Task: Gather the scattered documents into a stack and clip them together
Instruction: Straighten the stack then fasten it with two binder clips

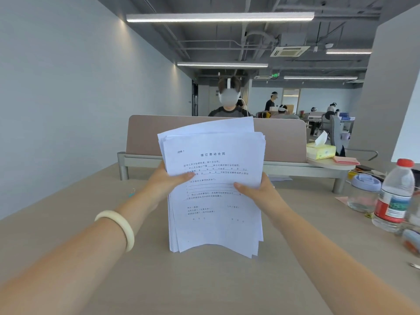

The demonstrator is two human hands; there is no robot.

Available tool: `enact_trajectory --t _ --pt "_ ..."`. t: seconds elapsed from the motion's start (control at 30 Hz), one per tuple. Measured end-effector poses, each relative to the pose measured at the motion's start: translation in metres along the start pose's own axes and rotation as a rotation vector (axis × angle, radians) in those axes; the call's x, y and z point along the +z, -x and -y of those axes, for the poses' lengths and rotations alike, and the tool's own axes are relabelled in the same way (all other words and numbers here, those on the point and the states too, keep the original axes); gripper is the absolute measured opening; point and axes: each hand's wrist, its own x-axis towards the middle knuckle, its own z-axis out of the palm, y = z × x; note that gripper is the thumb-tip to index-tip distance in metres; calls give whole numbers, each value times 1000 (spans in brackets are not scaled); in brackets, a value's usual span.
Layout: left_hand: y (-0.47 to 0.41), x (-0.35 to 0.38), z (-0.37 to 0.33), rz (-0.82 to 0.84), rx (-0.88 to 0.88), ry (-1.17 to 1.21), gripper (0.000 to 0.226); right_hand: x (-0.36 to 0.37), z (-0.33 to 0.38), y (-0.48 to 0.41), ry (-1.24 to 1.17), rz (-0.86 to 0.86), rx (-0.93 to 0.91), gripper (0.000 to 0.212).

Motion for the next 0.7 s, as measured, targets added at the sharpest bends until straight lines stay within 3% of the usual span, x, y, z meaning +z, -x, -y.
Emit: enact_trajectory --t 0.13,0.3,0.43,0.53,0.6,0.7 --pt "2 3 -20 -32 43 55 40 3 1 -3 -13 -39 -43 60" --pt "-9 5 -32 -10 51 44 43 5 15 -4 45 17 -54 38" --pt "-19 1 -25 -54 26 145 69 6 10 -6 -46 -67 -13 51" --pt "-17 -1 6 8 -90 197 89 9 -8 2 -107 -94 70 49" --pt "-5 6 25 57 -147 152 64 15 -24 8 -93 -66 131 41" --pt "5 18 35 -51 -137 84 34 23 -35 9 -106 -130 157 34"
